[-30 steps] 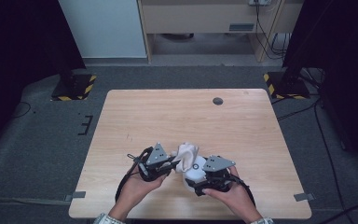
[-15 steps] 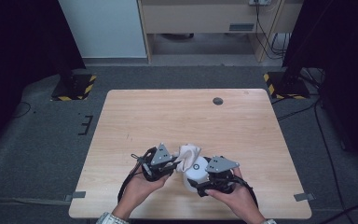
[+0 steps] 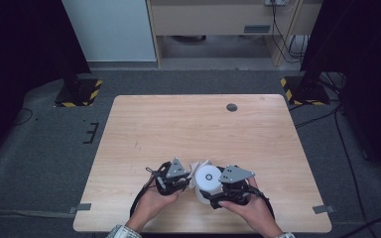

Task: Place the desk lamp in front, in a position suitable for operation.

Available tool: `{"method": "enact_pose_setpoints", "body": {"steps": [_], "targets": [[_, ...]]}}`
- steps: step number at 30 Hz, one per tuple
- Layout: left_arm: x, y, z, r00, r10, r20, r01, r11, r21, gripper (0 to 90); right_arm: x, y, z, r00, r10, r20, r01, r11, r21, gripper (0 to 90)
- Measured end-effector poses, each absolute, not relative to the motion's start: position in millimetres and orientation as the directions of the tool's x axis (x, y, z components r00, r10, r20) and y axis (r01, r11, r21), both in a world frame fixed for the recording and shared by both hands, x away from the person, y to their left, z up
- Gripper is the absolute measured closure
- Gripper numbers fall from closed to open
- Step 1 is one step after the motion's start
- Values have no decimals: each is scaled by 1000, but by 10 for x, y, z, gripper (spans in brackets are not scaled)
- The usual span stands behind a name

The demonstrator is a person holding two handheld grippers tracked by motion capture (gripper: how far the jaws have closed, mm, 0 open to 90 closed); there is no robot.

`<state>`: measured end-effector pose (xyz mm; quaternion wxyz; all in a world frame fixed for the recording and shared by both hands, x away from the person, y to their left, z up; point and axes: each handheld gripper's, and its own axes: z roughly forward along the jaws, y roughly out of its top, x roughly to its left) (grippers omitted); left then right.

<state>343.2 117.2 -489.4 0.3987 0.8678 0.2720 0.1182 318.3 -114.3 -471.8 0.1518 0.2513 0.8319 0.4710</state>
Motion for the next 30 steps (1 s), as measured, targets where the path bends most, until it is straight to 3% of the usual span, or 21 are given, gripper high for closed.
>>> {"method": "enact_pose_setpoints", "body": {"steps": [11, 26, 30], "targets": [[3368, 1239, -4642, 817, 576, -17, 341, -459, 821, 791, 3191, -1144, -4725, -825, 565, -14, 277, 425, 862, 91], [3400, 1164, -4993, 830, 557, -10, 382, -555, 739, 791, 3218, -1155, -4723, -820, 573, -16, 280, 424, 861, 91], [3369, 1180, -4929, 829, 559, -11, 371, -535, 759, 791, 3241, -1168, -4724, -812, 584, -15, 285, 419, 862, 91]]}}
